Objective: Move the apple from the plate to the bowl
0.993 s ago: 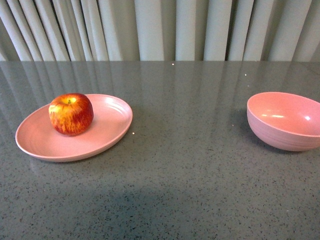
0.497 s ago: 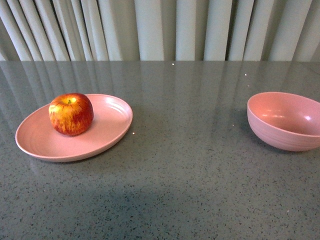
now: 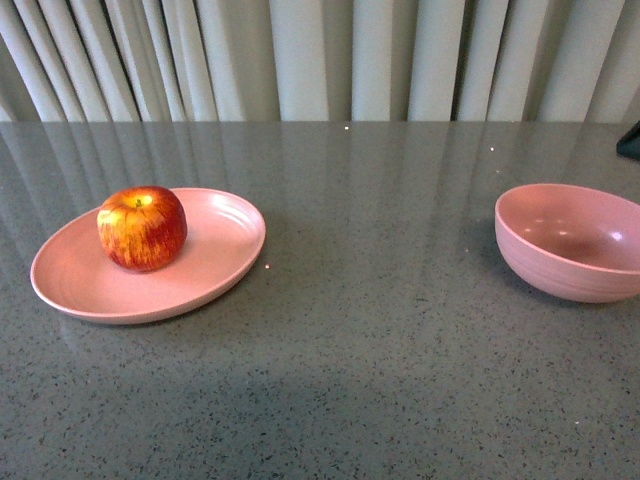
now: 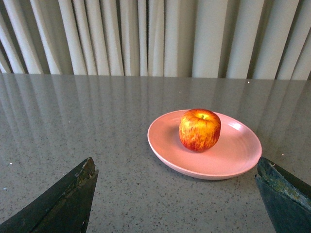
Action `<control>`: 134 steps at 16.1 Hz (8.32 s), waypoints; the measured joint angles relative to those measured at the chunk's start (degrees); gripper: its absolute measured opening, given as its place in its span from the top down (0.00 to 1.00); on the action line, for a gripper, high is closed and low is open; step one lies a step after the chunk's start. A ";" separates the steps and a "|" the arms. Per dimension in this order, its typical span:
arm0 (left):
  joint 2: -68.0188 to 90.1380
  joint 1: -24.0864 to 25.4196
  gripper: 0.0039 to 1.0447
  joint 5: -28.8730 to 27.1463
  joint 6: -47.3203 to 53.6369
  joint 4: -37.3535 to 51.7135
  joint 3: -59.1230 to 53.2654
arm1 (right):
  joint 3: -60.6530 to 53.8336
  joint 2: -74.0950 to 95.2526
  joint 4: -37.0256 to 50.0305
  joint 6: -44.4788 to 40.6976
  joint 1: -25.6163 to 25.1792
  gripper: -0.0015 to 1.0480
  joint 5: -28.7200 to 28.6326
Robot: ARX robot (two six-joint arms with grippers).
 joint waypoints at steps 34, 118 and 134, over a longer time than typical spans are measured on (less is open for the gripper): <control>0.00 0.00 0.06 -0.02 0.00 -0.02 0.00 | 16.41 10.86 -11.72 6.71 22.53 0.97 0.76; 0.00 0.00 0.06 0.00 0.00 -0.02 0.00 | -52.61 -89.55 -3.93 -1.07 -1.05 0.06 1.60; 84.02 -8.33 0.06 5.27 1.99 8.55 50.95 | -52.61 -89.55 -3.96 -1.07 -1.05 0.06 1.57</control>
